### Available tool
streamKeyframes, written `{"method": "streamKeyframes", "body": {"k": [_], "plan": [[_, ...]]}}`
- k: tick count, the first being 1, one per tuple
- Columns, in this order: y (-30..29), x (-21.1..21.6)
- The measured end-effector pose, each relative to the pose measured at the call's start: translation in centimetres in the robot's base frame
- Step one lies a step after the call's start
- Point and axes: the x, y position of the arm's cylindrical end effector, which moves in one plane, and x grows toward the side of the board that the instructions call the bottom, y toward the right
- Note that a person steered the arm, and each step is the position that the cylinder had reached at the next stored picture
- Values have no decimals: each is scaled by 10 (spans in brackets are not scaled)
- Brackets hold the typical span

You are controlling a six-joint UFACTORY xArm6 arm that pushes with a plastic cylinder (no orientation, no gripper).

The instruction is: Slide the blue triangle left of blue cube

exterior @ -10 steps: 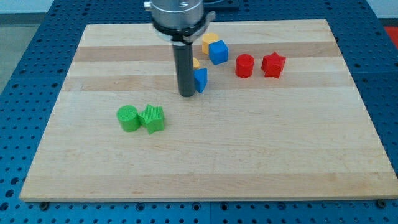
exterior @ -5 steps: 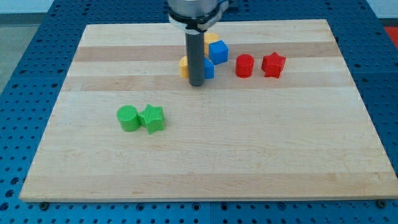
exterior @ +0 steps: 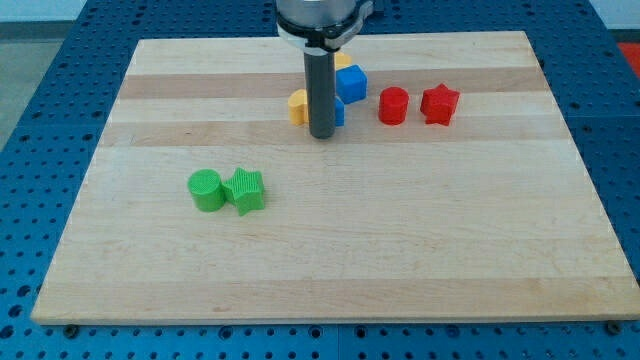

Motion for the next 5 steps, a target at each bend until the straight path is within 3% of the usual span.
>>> {"method": "streamKeyframes", "body": {"k": [3, 5], "plan": [[0, -39], [0, -39]]}}
